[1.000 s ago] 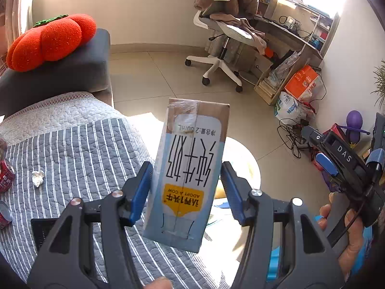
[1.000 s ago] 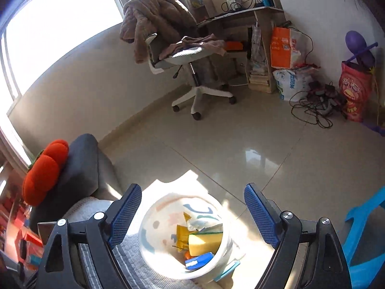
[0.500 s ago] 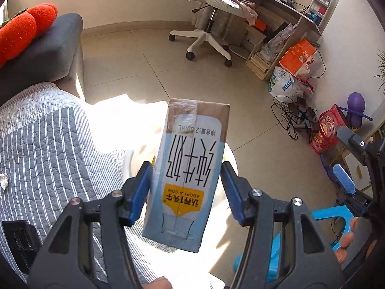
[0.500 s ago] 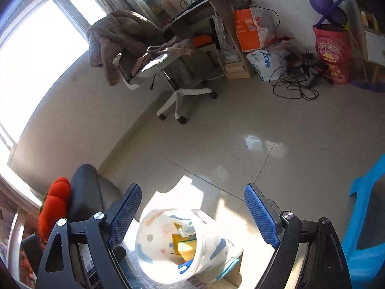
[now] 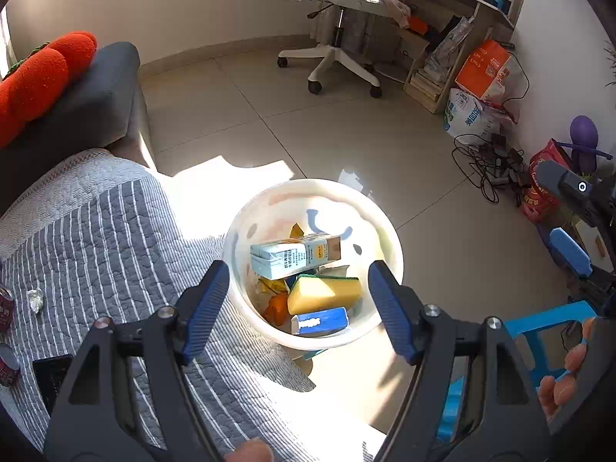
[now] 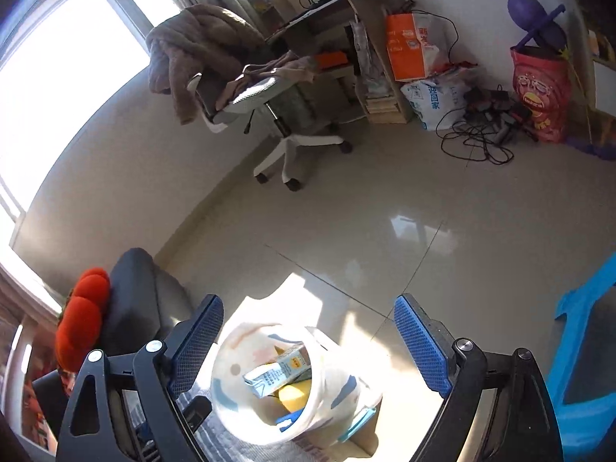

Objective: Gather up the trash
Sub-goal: 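Move both grippers back over the quilt toward the white tissue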

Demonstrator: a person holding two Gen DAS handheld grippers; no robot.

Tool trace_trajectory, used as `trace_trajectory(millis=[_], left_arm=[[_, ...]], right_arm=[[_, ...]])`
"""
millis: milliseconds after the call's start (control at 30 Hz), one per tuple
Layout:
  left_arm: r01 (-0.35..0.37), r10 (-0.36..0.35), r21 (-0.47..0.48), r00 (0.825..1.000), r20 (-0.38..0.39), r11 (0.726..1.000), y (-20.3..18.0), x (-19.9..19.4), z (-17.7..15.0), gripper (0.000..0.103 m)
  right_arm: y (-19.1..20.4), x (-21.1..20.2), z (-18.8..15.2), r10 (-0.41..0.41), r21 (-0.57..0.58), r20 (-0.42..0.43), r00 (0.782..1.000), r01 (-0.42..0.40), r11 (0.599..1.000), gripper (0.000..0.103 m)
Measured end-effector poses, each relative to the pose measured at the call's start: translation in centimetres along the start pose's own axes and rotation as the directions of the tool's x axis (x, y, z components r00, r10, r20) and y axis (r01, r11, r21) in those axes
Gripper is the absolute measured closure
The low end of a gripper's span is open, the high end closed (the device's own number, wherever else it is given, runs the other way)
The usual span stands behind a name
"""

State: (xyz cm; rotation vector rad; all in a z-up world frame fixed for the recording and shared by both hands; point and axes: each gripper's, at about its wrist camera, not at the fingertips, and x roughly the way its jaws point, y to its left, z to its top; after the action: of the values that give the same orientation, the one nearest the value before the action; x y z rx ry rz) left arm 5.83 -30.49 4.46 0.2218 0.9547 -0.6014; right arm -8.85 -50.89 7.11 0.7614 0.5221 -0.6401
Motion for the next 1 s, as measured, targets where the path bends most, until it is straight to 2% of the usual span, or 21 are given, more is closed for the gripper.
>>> trace_trajectory(millis=[167, 367, 433, 633, 867, 1000], left_arm=[[-0.056, 0.057, -0.021, 0.997, 0.046, 0.998, 2.7, -2.0, -1.0, 0.025], [-0.124, 0.136, -0.113, 0.986, 0.101, 0.986, 7.5, -4.5, -2.6, 0.023], [-0.143, 0.16, -0.151, 0.981, 0.113, 0.978, 9.4, -5.3, -3.2, 0.018], [-0.183, 0.21, -0.229, 0.972, 0.102, 0.956, 14.5, -6.6, -5.1, 0.016], [-0.255, 0.291, -0.303, 0.953, 0.083, 0.918, 19.9, -7.9, -7.8, 0.016], [-0.289, 0.329, -0.349, 0.943, 0.058, 0.891, 23.1, -8.4, -9.4, 0.016]], right_arm=[[3.5, 0.5, -1.9, -0.026, -0.135, -0.004, 1.0, 0.025, 0.991, 0.0], [8.4, 1.2, -4.9, -0.039, -0.284, -0.009, 0.999, 0.034, 0.958, 0.0], [10.0, 1.4, -6.0, -0.038, -0.331, -0.005, 0.999, 0.034, 0.943, 0.0], [14.9, 2.0, -10.3, -0.022, -0.473, -0.025, 0.999, 0.008, 0.881, 0.0], [20.7, 2.1, -15.4, 0.024, -0.613, -0.03, 0.999, -0.037, 0.789, 0.0], [23.2, 2.9, -18.3, 0.027, -0.668, -0.062, 0.998, -0.062, 0.741, 0.0]])
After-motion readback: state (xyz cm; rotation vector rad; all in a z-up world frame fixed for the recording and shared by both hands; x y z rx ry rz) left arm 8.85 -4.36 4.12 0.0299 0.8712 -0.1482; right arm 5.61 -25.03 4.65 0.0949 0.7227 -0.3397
